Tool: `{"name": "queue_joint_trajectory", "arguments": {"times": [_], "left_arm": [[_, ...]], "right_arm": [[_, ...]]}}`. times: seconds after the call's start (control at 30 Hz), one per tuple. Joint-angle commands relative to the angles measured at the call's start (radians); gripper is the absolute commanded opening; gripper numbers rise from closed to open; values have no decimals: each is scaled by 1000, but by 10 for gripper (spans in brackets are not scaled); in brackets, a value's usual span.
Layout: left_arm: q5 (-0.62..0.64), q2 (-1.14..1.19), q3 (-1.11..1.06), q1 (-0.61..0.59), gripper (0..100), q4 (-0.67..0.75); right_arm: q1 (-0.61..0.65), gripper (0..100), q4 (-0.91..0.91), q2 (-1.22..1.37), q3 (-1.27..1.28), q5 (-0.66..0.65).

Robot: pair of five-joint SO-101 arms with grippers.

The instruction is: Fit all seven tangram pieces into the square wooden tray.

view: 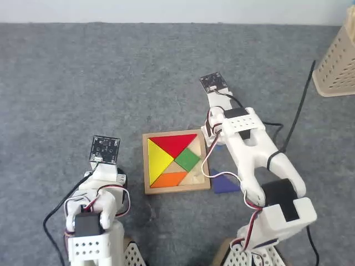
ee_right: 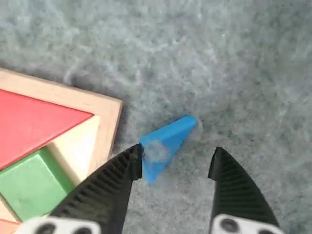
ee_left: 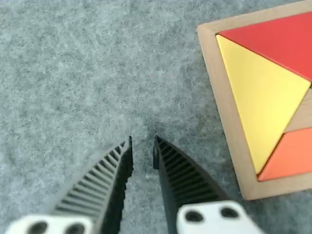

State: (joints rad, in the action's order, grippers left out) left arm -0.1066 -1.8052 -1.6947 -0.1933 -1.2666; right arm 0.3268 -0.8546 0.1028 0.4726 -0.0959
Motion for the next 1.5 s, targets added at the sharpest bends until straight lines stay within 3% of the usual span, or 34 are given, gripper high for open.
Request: {"name": "queue_joint_trajectory", "arguments": {"times": [0.0, 0.17, 0.4, 0.63, 0.8, 1.27, 1.47], "left_arm": [[8, -23, 8, 3, 71, 0], [8, -23, 8, 3, 71, 0], [8, -23, 8, 3, 71, 0], [8, -23, 8, 3, 71, 0], [8, -23, 8, 3, 71, 0], [8, -23, 8, 3, 71, 0], [8, -23, 8, 3, 71, 0]], "right_arm": [[5, 224, 36, -10, -57, -25], [53, 224, 41, 65, -84, -57], [15, 223, -51, 180, -219, -52], [13, 54, -56, 180, -221, -52], [16, 38, -74, 131, -216, -54], [61, 45, -7, -122, -101, -54], [110, 206, -61, 59, -245, -52]]}}
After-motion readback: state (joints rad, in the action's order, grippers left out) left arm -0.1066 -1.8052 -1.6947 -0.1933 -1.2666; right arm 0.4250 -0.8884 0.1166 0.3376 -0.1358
